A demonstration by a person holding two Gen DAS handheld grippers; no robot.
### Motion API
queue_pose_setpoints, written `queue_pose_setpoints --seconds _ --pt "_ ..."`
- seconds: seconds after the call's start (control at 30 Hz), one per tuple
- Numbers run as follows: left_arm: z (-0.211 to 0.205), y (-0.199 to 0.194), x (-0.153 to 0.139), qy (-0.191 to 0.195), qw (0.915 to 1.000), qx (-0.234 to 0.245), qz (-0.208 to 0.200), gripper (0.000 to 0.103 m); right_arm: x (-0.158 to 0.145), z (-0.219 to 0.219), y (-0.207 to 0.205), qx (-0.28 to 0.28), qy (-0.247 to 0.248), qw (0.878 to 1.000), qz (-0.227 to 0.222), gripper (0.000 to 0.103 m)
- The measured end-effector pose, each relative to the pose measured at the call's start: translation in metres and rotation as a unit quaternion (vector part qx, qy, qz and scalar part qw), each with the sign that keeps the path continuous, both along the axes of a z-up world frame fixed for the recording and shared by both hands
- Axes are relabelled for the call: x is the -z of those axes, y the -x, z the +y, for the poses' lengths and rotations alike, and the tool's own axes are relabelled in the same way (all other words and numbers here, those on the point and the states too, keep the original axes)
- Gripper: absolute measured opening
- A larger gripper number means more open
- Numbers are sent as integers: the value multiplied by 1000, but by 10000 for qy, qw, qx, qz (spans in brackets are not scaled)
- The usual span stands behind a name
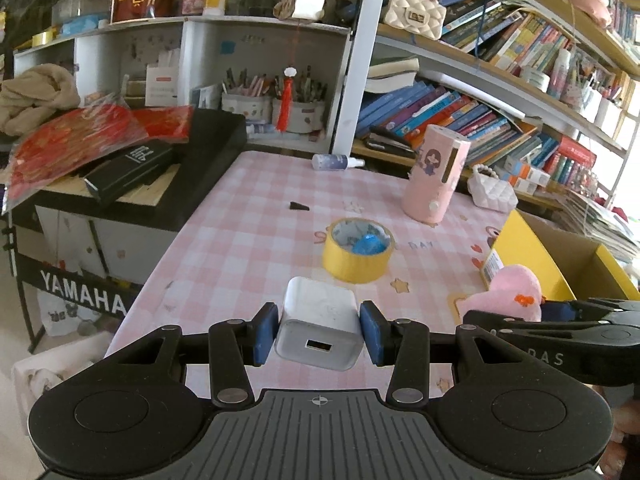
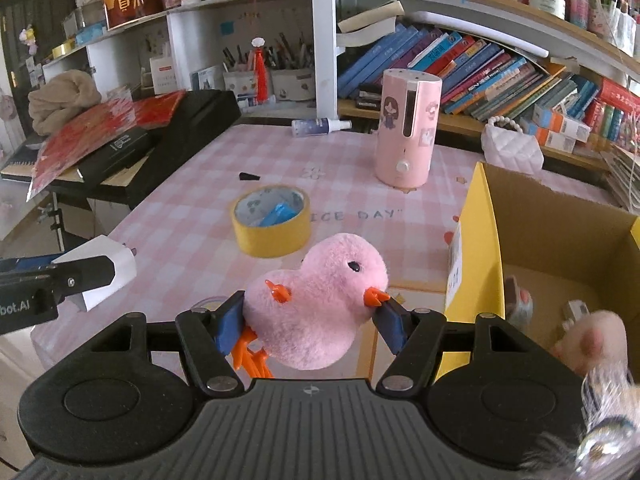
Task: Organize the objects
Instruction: 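Carry the white charger plug and pink chick over the yellow box with both tools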
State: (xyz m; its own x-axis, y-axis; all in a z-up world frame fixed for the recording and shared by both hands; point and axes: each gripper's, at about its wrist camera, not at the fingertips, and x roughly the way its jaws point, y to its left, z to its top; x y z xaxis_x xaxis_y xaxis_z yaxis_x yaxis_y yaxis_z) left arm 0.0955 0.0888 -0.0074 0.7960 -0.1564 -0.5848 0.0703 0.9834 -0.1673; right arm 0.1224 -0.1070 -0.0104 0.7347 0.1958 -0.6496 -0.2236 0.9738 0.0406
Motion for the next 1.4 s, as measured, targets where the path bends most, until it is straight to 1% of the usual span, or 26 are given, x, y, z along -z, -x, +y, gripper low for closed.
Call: queue_pose_setpoints --seconds 0.2,0.4,0.63,0.8,1.1,1.4 --pt "6 32 0 1 10000 42 14 43 0 7 33 14 -13 10000 25 65" --pt "6 63 0 -33 9998 204 49 43 2 9 71 113 -56 9999 80 65" --pt "-1 93 1 -117 9984 551 56 43 7 3 110 367 -157 9990 182 65" --pt "-10 109 3 -141 9961 867 90 43 13 -8 139 688 -232 9971 246 65" --pt "-39 123 2 -67 9885 1513 24 43 13 -41 180 1445 -270 9887 308 65" --pt "-80 126 -2 -25 9754 2204 -75 43 9 -79 210 2166 -237 9757 246 65"
